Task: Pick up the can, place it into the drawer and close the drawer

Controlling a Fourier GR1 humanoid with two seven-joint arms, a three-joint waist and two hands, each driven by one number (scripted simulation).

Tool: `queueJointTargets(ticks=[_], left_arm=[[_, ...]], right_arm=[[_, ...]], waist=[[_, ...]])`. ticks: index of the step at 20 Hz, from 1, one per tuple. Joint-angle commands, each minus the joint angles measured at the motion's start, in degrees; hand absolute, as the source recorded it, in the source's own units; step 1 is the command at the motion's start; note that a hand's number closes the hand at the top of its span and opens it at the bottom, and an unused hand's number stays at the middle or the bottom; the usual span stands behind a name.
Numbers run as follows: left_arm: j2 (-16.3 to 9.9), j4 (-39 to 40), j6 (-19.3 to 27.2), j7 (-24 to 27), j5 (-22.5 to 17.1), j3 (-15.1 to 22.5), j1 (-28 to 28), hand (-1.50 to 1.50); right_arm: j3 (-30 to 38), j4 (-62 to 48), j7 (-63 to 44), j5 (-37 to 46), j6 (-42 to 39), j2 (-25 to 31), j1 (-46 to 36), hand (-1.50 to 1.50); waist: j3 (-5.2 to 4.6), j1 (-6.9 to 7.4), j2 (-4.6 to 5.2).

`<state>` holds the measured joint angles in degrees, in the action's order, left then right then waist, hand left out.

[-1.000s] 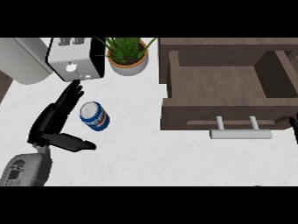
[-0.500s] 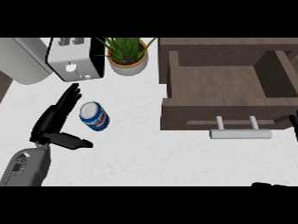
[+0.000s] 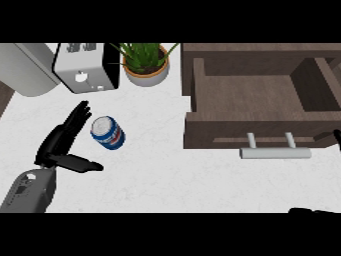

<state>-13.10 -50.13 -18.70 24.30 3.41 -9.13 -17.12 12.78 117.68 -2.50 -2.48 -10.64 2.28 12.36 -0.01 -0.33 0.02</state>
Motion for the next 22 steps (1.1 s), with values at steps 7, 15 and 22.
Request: queueJointTargets(ticks=[7, 15, 22], left_arm=[[-0.5, 15.3, 2.2, 6.7, 2.0, -1.5, -7.2, -1.5], [0.5, 16.6, 2.6, 7.0, 2.1, -0.7, -8.8, -1.5], [4.0, 25.5, 7.4, 11.7, 4.4, -0.2, -12.1, -1.5]], right_arm=[[-0.1, 0.8, 1.3, 0.1, -0.6, -0.8, 2.8, -1.5], [-0.5, 5.1, -4.2, -1.5, -0.3, -0.7, 1.8, -1.5], [0.6, 4.2, -0.3, -0.9, -1.4, -1.2, 3.8, -1.5]], waist=[[-0.01, -0.21, 0.05], [0.0, -0.03, -0.01], [-0.01, -0.26, 0.05]])
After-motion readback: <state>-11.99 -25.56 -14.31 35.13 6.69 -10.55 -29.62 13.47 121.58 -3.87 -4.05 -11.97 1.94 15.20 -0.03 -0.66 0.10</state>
